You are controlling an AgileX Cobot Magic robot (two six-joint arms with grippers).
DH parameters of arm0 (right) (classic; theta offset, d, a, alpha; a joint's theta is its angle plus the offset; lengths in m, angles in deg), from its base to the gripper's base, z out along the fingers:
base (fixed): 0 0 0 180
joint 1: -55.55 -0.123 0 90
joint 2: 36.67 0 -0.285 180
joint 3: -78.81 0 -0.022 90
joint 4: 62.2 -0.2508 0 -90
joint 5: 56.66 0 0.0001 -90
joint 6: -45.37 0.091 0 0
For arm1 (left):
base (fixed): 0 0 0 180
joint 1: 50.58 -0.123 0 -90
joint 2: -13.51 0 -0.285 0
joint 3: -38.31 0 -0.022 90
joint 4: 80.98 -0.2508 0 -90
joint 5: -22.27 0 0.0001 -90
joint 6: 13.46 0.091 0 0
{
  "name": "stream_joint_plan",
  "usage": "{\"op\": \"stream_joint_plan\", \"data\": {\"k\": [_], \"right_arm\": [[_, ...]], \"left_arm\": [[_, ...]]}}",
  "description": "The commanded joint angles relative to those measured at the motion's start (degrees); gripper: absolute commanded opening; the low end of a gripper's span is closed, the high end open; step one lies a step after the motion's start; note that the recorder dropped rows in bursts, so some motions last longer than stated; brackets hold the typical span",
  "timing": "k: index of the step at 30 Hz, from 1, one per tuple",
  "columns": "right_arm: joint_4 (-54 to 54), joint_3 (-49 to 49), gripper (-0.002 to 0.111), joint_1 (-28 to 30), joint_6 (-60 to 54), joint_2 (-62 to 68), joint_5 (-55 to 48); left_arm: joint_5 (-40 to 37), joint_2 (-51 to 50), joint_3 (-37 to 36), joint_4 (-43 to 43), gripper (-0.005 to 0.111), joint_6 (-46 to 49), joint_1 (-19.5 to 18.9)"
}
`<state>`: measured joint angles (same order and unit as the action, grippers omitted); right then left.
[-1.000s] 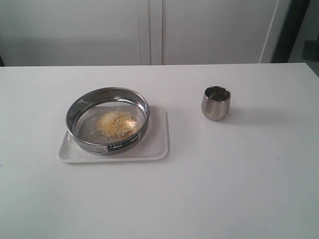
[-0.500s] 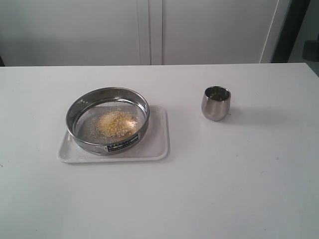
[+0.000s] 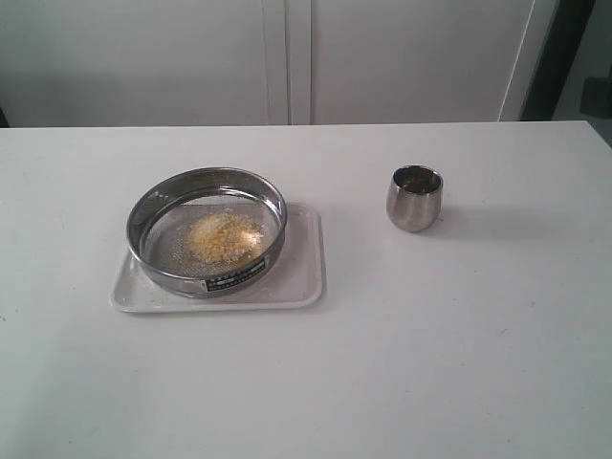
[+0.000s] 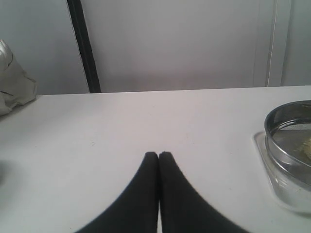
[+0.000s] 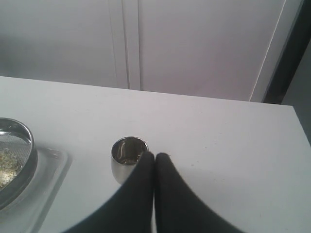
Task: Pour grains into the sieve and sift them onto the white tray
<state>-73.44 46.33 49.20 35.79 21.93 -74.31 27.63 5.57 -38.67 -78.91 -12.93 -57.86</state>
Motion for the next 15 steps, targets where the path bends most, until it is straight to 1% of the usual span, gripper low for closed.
{"op": "stream_joint_plan", "data": {"k": [1,12,15], "right_arm": [[0.3,-0.3,0.000,0.1,-0.3,-0.4,0.1],[0.3,-0.3,0.000,0.1,-0.3,-0.4,0.1],[0.3,-0.3,0.000,0.1,-0.3,-0.4,0.1]], "left_arm": [[1.1,0.2,-0.2,0.7,0.000,-0.5,0.0],[1.1,0.2,-0.2,0.9,0.000,-0.5,0.0],[0.7,0.2,-0.2,3.3,0.000,-0.5,0.0]]}}
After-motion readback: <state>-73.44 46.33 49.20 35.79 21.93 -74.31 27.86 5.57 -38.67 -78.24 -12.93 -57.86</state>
